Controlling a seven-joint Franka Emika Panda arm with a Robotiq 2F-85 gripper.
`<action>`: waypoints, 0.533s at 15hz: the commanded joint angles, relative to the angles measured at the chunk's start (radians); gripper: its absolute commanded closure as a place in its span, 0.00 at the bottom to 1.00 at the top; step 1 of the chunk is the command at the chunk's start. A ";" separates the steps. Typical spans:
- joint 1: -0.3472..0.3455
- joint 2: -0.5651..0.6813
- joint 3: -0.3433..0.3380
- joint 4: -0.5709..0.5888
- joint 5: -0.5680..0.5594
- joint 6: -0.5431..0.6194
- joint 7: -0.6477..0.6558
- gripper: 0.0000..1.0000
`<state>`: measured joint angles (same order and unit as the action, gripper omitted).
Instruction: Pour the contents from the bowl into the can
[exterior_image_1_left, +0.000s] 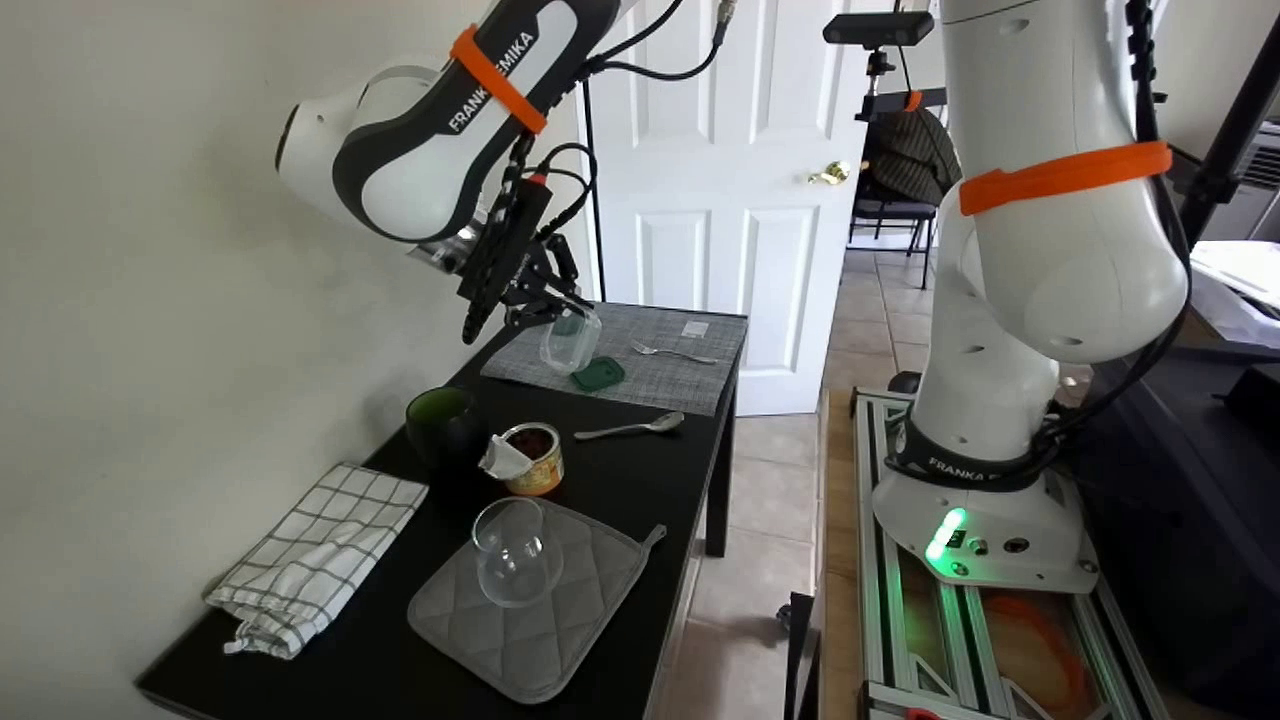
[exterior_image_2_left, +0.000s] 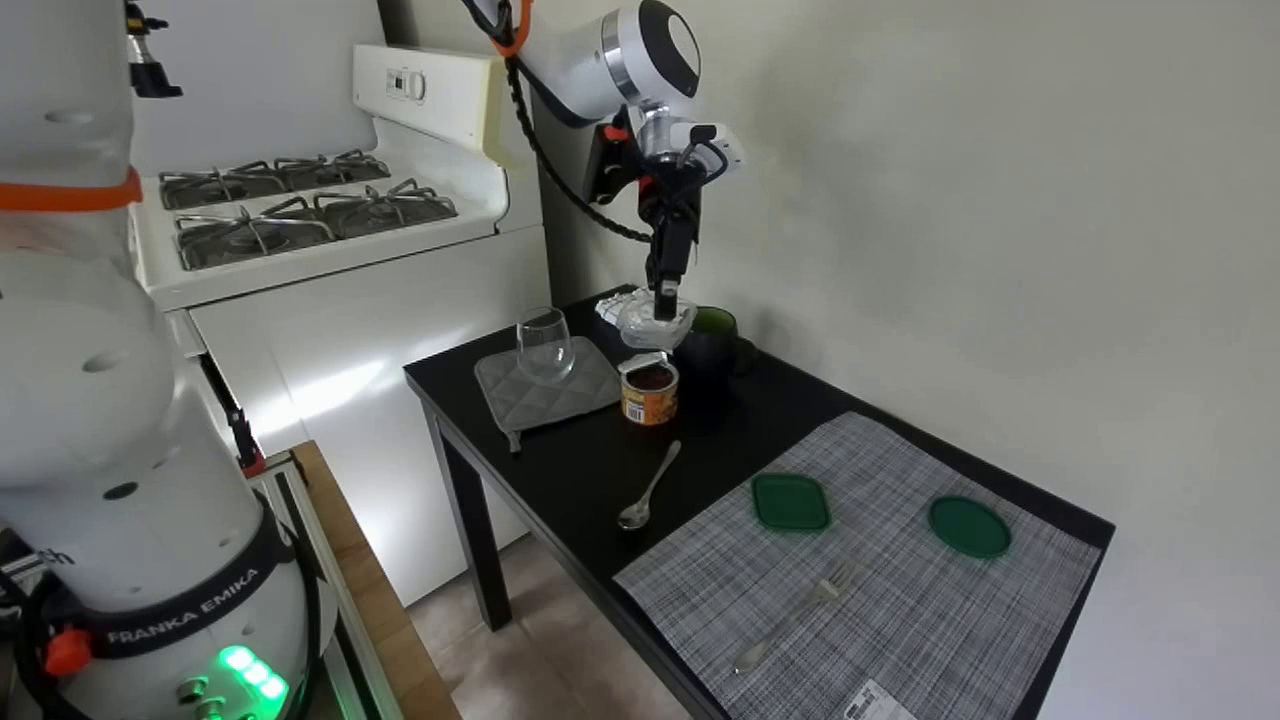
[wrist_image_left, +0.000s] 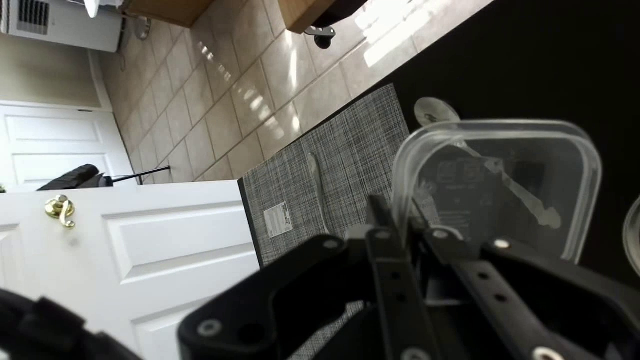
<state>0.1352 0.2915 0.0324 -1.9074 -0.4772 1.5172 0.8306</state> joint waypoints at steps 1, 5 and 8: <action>0.006 -0.008 -0.004 -0.007 0.003 0.000 0.000 0.98; -0.092 -0.124 -0.061 -0.094 0.104 0.148 -0.045 0.98; -0.175 -0.210 -0.126 -0.171 0.155 0.225 -0.098 0.98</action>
<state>0.0325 0.2023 -0.0472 -1.9588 -0.3917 1.6500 0.7839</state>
